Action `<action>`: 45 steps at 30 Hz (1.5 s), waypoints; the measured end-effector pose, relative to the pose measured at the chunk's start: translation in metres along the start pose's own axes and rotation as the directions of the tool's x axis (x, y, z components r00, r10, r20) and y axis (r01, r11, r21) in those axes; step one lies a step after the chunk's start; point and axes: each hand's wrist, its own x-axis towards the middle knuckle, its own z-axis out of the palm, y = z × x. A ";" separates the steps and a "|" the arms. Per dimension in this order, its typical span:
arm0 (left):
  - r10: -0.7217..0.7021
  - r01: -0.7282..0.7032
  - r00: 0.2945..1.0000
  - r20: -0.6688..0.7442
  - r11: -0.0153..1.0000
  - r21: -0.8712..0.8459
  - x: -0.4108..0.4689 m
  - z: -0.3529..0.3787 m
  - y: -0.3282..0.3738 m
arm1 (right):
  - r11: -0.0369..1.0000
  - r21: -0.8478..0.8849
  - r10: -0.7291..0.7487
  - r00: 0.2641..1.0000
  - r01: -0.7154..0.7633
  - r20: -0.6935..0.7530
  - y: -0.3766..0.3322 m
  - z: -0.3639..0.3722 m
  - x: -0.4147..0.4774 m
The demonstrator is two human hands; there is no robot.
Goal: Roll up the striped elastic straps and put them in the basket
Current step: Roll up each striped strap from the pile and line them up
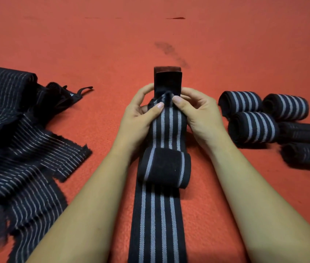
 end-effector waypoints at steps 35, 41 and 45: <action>-0.207 0.206 0.978 0.007 0.978 0.040 -0.006 0.004 0.014 | 0.942 -0.280 -0.160 0.981 0.185 0.113 -0.009 -0.004 -0.002; -0.220 0.218 0.975 -0.025 0.973 -0.082 -0.003 0.003 0.016 | 0.926 -0.332 -0.102 0.965 0.181 0.243 -0.007 -0.003 -0.001; -0.154 0.154 0.988 -0.012 0.988 -0.002 -0.002 -0.005 0.008 | 0.946 -0.296 -0.089 0.982 0.135 0.164 -0.006 -0.004 -0.001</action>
